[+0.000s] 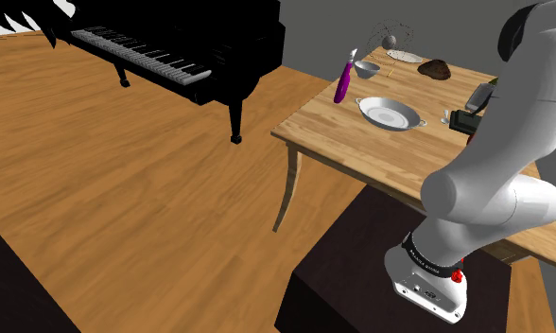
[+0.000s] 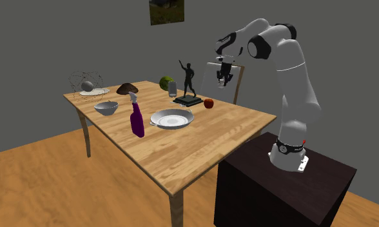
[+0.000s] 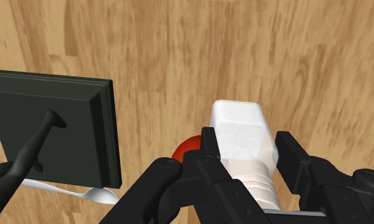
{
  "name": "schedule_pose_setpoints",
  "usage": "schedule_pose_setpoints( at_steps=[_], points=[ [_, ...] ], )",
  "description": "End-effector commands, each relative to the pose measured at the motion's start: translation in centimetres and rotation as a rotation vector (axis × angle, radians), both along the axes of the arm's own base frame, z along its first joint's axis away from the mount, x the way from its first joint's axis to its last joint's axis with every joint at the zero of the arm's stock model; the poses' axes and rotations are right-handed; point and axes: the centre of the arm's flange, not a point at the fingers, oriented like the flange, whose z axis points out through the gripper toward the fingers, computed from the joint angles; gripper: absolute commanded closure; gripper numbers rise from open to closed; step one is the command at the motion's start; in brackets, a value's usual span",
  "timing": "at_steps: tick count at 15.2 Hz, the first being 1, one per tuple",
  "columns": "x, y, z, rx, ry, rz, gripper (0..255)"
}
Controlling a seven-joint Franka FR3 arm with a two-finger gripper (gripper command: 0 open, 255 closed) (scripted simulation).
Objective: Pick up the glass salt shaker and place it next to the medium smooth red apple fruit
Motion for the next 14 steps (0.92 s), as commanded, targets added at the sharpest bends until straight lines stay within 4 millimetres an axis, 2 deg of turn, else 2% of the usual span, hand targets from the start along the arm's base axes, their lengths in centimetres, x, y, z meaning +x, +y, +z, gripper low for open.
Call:
schedule_pose_setpoints(
  at_steps=[1,14],
  points=[
    [0.1,0.0,-1.1,0.000,0.000,0.000,255],
    [0.1,0.0,-8.0,0.000,0.000,0.000,255]
  ],
)
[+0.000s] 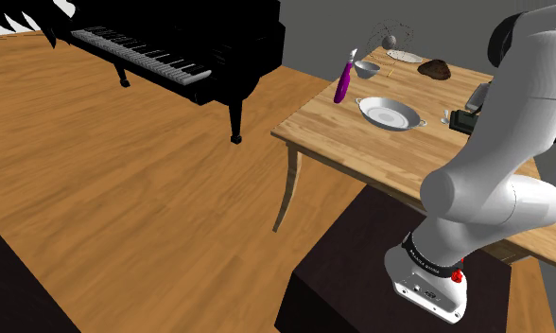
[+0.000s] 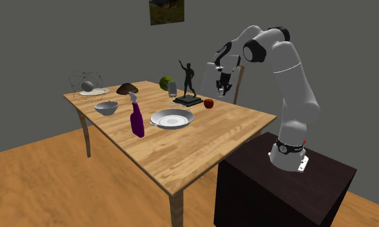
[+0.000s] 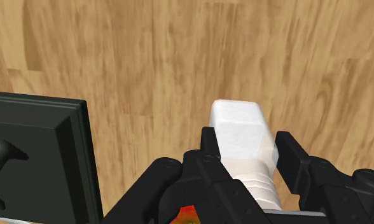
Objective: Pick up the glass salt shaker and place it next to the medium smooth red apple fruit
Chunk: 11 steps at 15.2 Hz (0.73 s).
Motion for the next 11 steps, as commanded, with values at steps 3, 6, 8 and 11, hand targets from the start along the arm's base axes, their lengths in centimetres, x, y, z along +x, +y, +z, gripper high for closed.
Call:
schedule_pose_setpoints(
  at_steps=[3,6,8,11],
  points=[
    [0.0,0.0,-2.0,0.000,0.000,0.000,255],
    [0.0,0.0,-3.8,0.000,0.000,0.000,255],
    [0.0,0.0,-3.8,0.000,0.000,0.000,255],
    [0.0,0.0,-3.8,0.000,0.000,0.000,255]
  ],
)
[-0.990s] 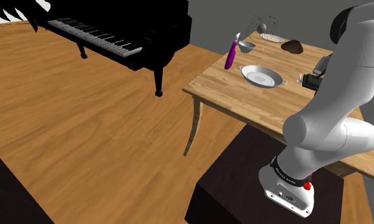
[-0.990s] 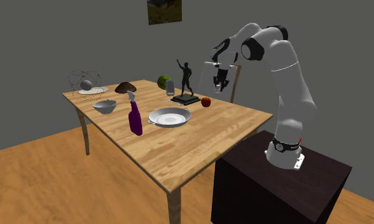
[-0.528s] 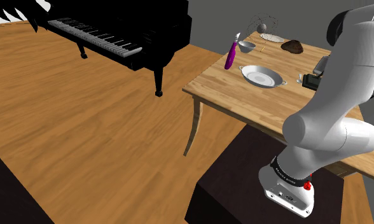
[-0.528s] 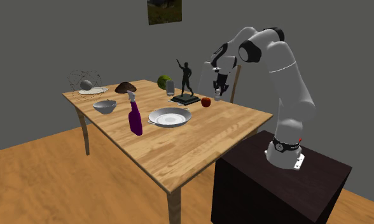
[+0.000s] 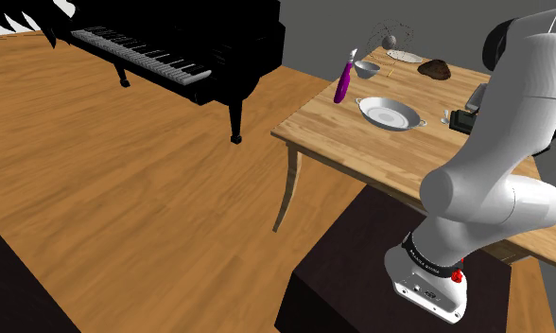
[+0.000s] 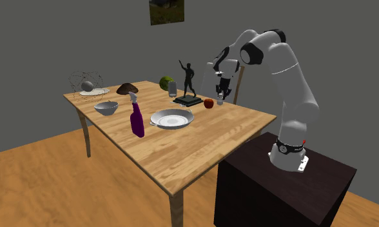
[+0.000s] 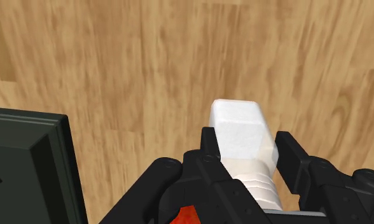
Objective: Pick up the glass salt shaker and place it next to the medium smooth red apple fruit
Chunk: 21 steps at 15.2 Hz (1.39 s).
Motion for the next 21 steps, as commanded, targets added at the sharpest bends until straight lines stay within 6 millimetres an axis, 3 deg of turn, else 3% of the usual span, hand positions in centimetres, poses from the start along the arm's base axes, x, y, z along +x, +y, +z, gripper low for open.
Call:
schedule_pose_setpoints(
  at_steps=[1,3,4,9,13,21],
  points=[
    [0.0,0.0,0.0,0.000,0.000,0.000,255],
    [0.0,0.0,0.0,0.000,0.000,0.000,255],
    [0.0,0.0,0.0,0.000,0.000,0.000,0],
    [0.0,0.0,0.0,0.000,0.000,0.000,0],
    [-0.5,0.5,4.9,0.000,0.000,0.000,0],
    [-0.5,0.5,4.9,0.000,0.000,0.000,0]
  ],
)
